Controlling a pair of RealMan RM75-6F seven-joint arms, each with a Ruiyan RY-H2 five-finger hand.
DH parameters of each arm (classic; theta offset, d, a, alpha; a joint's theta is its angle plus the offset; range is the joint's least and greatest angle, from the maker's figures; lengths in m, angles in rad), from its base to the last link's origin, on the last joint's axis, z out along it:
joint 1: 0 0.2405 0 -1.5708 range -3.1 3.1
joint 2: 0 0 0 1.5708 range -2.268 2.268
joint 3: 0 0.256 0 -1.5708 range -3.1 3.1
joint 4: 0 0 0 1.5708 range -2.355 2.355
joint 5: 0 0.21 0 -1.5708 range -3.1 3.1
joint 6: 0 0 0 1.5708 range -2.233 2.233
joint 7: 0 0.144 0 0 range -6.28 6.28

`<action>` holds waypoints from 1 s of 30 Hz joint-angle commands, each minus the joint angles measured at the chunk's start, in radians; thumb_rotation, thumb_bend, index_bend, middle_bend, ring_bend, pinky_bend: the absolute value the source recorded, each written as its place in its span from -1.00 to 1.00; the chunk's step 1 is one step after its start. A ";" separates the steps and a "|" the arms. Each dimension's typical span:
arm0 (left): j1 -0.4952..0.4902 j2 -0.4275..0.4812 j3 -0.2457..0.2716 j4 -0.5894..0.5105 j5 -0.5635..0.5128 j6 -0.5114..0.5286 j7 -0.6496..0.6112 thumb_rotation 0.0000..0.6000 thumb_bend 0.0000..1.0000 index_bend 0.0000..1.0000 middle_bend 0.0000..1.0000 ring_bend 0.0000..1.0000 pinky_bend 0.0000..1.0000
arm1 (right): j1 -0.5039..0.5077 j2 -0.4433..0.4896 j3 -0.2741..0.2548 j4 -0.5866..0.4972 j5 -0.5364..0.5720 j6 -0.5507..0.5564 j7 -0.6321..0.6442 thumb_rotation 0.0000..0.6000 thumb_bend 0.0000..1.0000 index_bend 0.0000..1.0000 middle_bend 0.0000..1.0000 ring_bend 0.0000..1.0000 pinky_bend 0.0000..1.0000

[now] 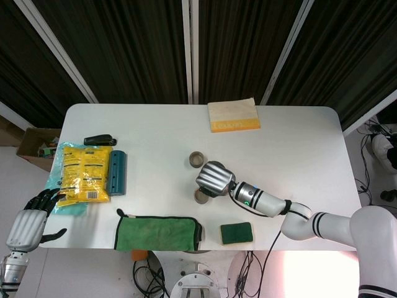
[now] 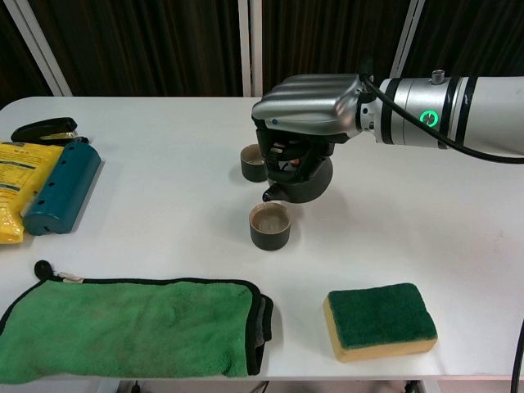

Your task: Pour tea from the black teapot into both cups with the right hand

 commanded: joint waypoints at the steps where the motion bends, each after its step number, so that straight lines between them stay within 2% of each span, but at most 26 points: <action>1: -0.001 0.000 0.000 -0.002 0.000 -0.001 0.002 1.00 -0.86 -0.59 -0.79 -0.82 -0.56 | -0.006 0.010 0.007 -0.012 0.007 0.011 0.029 1.00 -0.05 1.00 1.00 1.00 0.53; 16: -0.003 0.004 0.001 -0.013 0.002 -0.004 0.014 1.00 -0.86 -0.59 -0.79 -0.82 -0.56 | -0.035 0.045 0.042 -0.021 0.052 0.051 0.127 1.00 -0.05 1.00 1.00 1.00 0.53; 22: -0.003 0.004 0.001 -0.013 0.001 -0.004 0.015 1.00 -0.86 -0.59 -0.79 -0.82 -0.56 | -0.033 0.023 0.063 0.038 0.095 0.021 0.170 1.00 -0.05 1.00 1.00 1.00 0.53; 30: -0.005 0.006 0.000 -0.017 -0.004 -0.010 0.020 1.00 -0.86 -0.59 -0.79 -0.82 -0.56 | -0.003 -0.043 0.087 0.175 0.124 -0.028 0.203 1.00 -0.05 1.00 1.00 1.00 0.53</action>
